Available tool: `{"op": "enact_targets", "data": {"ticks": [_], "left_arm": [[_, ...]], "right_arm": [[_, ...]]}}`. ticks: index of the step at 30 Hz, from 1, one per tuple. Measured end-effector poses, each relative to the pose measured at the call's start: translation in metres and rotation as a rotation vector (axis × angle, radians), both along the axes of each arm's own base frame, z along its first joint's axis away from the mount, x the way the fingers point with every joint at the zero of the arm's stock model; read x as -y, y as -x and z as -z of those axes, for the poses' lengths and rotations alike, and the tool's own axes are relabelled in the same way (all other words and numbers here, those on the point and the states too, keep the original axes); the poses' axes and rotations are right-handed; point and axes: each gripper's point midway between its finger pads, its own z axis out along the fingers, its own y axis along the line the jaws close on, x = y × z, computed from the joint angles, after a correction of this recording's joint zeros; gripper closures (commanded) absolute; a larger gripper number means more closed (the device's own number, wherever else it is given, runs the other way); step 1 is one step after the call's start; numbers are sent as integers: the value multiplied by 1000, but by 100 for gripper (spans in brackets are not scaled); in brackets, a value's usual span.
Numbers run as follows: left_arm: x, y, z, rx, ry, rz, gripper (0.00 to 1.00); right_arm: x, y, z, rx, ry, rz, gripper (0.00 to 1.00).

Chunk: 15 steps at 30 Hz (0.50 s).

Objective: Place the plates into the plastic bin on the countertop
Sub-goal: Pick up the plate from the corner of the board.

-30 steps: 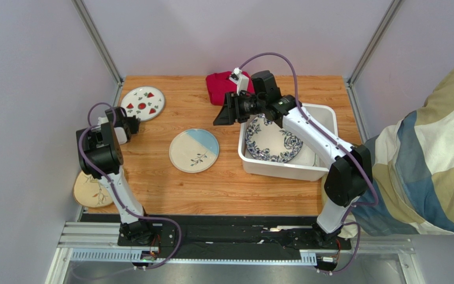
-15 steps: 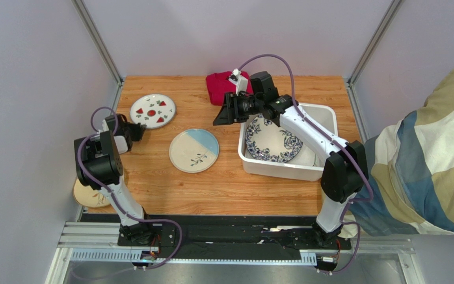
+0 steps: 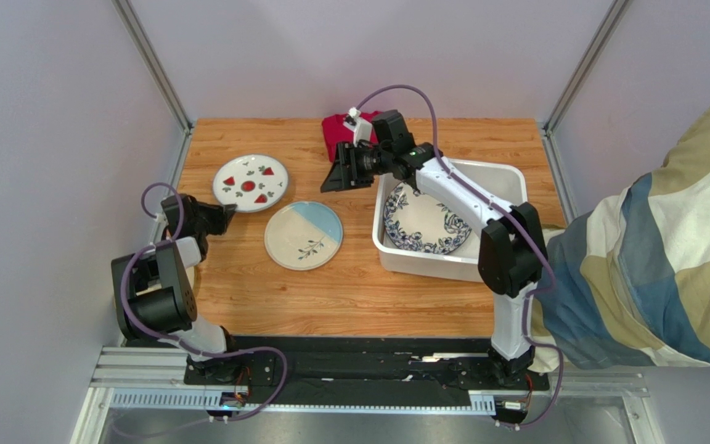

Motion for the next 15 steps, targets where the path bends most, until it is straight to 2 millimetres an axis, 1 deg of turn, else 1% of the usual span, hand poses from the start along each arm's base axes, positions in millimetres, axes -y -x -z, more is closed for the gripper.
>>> {"op": "enact_targets", "data": {"ticks": [2, 6, 9, 12, 15], "left_arm": [[5, 7, -3, 9, 8, 16, 100], [14, 20, -4, 13, 21, 37, 100], [21, 32, -8, 23, 26, 53, 100], [27, 40, -17, 43, 31, 72, 100], [33, 48, -30, 79, 25, 92, 100]], "right_arm": [[-10, -6, 4, 2, 1, -3, 42], [-30, -15, 18, -19, 17, 15, 42], [-43, -28, 30, -30, 24, 39, 42], [-55, -43, 44, -40, 34, 63, 41], [-61, -58, 58, -44, 48, 90, 41]]}}
